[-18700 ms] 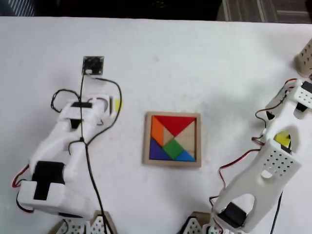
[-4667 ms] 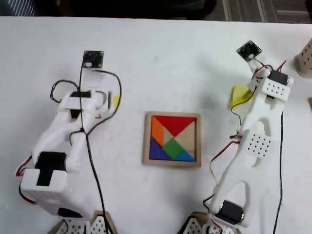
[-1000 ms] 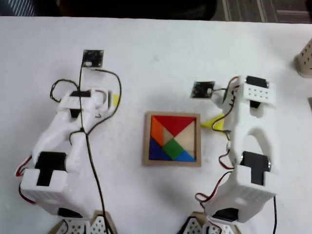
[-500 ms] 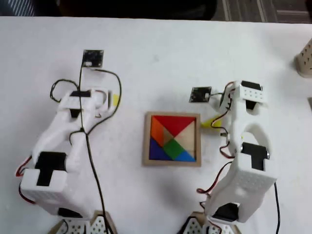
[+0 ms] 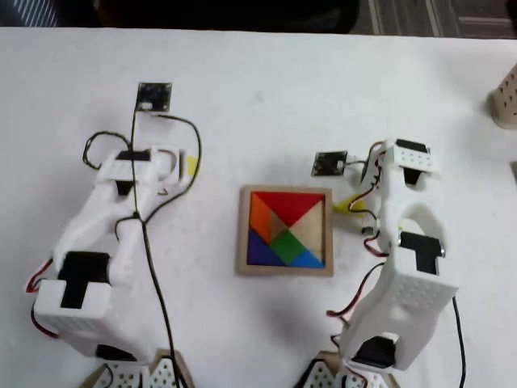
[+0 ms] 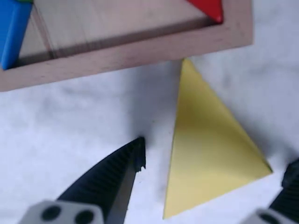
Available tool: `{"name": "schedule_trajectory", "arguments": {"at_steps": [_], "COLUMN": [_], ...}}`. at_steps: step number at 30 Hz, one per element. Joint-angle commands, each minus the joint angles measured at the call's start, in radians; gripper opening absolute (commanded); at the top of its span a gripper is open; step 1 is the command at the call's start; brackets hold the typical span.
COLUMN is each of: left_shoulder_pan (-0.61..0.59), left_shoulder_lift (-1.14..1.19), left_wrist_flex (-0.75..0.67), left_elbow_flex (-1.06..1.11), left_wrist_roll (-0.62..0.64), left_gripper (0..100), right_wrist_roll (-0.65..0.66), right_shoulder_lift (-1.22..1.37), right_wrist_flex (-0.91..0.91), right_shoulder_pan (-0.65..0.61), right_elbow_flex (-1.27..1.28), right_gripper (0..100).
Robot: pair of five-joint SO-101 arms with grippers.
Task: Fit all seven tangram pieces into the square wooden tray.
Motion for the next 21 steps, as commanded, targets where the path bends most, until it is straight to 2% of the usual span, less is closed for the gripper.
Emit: {"name": "schedule_trajectory", "arguments": {"at_steps": [1, 8, 21], "left_shoulder_pan": [-0.016, -0.016, -0.016], "left_shoulder_lift": [-0.004, -0.004, -0.005], "left_wrist_flex": [0.002, 0.002, 0.002], "left_elbow_flex": [-0.049, -0.051, -0.051], "left_wrist_roll": [0.009, 0.009, 0.009], "left_gripper": [29, 29, 29], "right_wrist_roll": [0.011, -0.032, -0.037], "right_shoulder_lift": [0.028, 0.022, 0.028], "right_wrist_flex": [-0.018, -0.016, -0.004], "right_shoulder_pan": [0.015, -0.008, -0.056], "right_elbow_flex": [-0.006, -0.006, -0.078], "right_gripper": [43.0, 43.0, 43.0]}}
